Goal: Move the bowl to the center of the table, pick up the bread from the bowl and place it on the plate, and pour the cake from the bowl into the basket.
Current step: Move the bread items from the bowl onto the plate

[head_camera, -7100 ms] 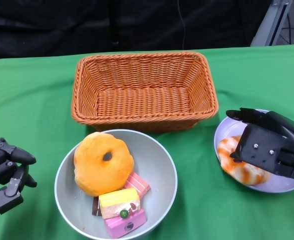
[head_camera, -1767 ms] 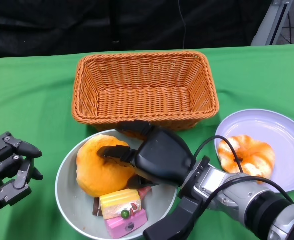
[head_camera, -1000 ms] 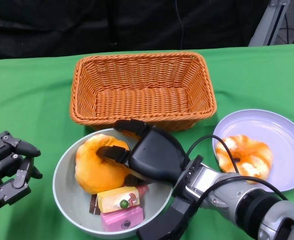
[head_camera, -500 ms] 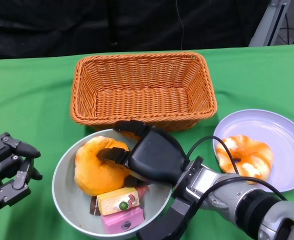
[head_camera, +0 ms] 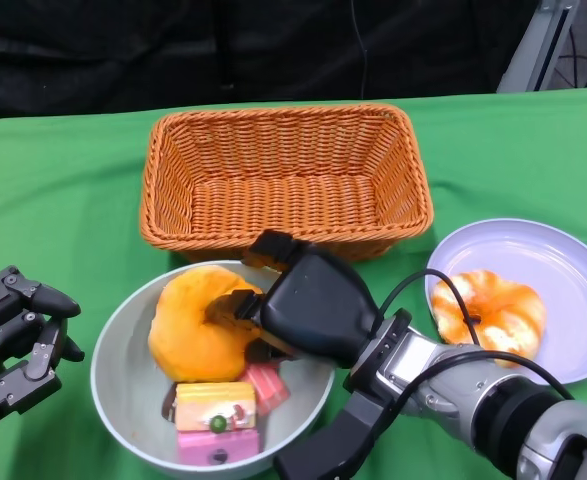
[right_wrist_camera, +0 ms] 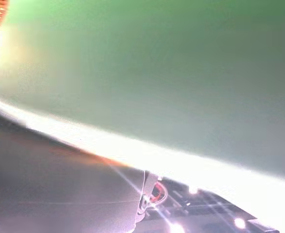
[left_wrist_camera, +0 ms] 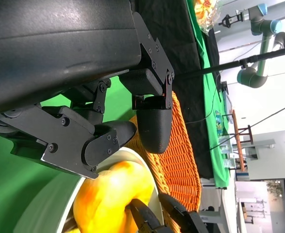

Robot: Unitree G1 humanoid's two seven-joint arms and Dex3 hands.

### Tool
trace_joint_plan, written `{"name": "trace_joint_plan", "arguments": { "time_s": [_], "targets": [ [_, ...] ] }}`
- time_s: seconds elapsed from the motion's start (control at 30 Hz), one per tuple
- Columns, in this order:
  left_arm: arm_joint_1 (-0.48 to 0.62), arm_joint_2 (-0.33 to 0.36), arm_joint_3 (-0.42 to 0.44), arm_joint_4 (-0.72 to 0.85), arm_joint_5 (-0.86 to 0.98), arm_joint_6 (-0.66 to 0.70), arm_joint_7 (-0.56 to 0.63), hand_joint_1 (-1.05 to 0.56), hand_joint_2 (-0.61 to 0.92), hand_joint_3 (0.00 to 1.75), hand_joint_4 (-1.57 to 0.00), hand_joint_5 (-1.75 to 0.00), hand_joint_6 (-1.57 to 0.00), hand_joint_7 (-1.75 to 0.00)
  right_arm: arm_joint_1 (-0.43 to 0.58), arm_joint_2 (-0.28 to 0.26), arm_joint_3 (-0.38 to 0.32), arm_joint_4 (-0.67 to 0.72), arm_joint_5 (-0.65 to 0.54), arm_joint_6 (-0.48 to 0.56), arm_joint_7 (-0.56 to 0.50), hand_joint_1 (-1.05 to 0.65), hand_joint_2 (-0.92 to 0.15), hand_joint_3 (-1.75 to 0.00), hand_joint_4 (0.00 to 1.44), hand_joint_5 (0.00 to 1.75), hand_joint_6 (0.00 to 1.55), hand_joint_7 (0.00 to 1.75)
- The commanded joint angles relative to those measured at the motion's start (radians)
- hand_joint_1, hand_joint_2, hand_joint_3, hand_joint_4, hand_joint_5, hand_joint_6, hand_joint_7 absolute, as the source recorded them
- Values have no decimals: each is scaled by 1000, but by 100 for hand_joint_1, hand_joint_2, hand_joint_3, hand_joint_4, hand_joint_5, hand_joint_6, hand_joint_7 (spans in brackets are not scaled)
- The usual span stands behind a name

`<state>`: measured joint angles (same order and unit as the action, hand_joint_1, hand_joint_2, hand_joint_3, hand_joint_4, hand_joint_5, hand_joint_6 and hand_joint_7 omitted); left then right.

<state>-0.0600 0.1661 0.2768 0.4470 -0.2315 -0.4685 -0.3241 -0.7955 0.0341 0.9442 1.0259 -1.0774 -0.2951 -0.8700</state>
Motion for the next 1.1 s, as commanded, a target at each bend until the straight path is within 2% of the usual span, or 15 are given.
{"name": "trace_joint_plan", "arguments": {
  "time_s": [0.03,0.17,0.2,0.3,0.67,0.87,0.97,1.0,1.07,1.1],
  "targets": [
    [-4,11,2,-3,-4,1,5,-8,64,90,-67,-163,-73,-127,14,-18,3,10,15,-65,25,-36,-92,-2,95,96,117,0],
    [-5,12,2,2,0,-11,6,-8,64,90,-68,-162,-72,-128,9,-23,-3,8,20,-89,14,-39,-91,0,97,104,117,1],
    [-6,11,2,3,-1,-12,3,-8,64,89,-68,-162,-72,-128,8,-24,-3,7,19,-94,10,-38,-90,0,89,122,117,1],
    [-6,11,1,2,0,-9,5,-8,64,89,-68,-162,-72,-128,4,-25,-3,12,15,-113,-32,-38,-88,0,83,137,118,2],
    [-6,9,-3,7,6,-20,9,-9,64,88,-67,-163,-71,-129,-5,-20,-6,25,13,-132,-70,-40,-86,0,80,138,120,3],
    [-3,8,-8,-4,12,-9,23,-9,65,88,-66,-164,-72,-129,-7,-21,-18,18,21,-140,-75,-38,-87,-1,76,146,121,3],
    [-4,9,-8,0,5,-13,16,-8,65,88,-66,-164,-71,-130,-6,-28,-25,-12,21,-134,-55,-40,-90,-2,65,143,118,2],
    [-4,9,-8,1,3,-14,14,-8,66,88,-66,-163,-71,-129,-5,-31,-27,-21,20,-134,-47,-43,-91,-2,60,133,111,1],
    [-6,9,-7,5,0,-15,12,-8,66,87,-67,-163,-71,-129,2,-32,-31,-37,23,-143,-39,-45,-92,-2,57,127,108,0],
    [-7,9,-6,8,-1,-16,12,-9,67,85,-67,-163,-71,-129,6,-32,-33,-43,26,-149,-38,-44,-92,-1,61,97,94,0]
  ]
}}
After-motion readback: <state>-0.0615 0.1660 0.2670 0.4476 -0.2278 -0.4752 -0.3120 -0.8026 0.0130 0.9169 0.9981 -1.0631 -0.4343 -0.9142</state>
